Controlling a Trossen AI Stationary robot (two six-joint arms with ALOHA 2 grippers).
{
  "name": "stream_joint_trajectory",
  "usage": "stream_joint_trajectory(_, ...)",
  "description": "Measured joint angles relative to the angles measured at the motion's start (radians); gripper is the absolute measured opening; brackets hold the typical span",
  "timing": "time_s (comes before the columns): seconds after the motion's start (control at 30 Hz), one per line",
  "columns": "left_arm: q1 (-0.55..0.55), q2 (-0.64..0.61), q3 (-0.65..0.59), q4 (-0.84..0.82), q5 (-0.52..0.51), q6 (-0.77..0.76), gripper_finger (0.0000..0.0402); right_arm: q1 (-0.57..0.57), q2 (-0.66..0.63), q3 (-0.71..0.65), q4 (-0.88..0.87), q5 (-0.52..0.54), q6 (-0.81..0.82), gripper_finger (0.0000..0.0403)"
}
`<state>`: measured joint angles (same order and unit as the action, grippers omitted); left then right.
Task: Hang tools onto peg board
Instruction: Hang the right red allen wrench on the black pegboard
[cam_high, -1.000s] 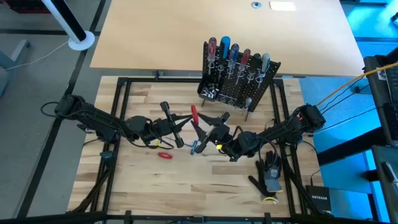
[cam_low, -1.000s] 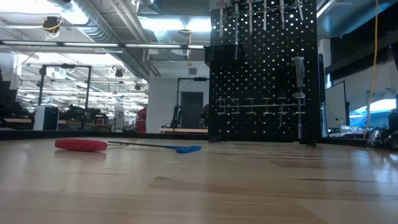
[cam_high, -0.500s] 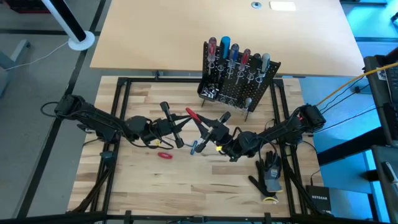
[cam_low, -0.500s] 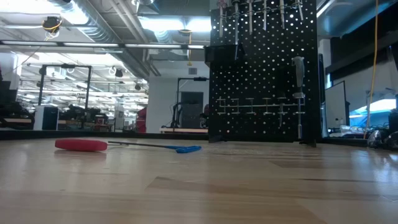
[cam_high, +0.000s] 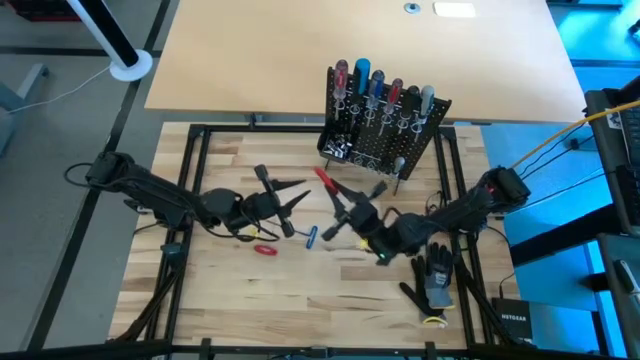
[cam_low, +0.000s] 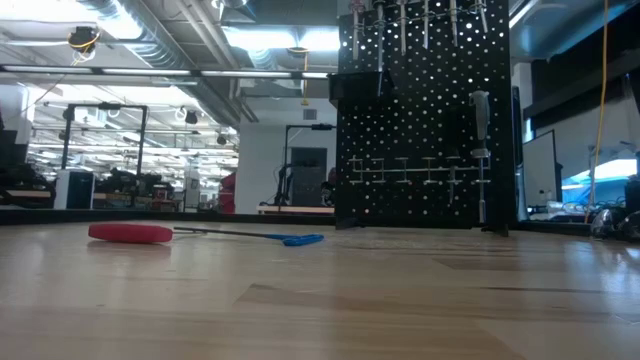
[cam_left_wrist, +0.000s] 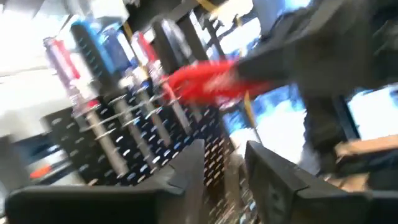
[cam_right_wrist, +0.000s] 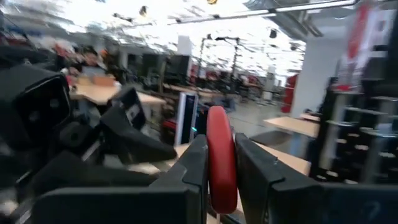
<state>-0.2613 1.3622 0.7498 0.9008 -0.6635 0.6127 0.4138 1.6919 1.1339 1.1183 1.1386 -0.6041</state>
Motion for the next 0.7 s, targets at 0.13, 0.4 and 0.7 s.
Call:
stream_joint_trajectory(0.13, -0.047, -0.057, 0.000, -0.188, -0.211, -0.015, 0.0136, 0.078, -0.038, 0.000, 0.002, 0.154, -0.133, 0.0057)
stream_joint_trajectory(0.4, -0.119, -0.149, -0.008, -0.801, -0.214, -0.471, 0.0150, 0.164, -0.050, -0.006, -0.076, 0.416, -0.184, 0.0059)
stream_joint_trajectory(0.7, -0.118, -0.140, -0.203, -0.717, 0.008, -0.728, 0.0150, 0.088, -0.049, -0.188, -0.094, 0.433, 0.137, 0.0060)
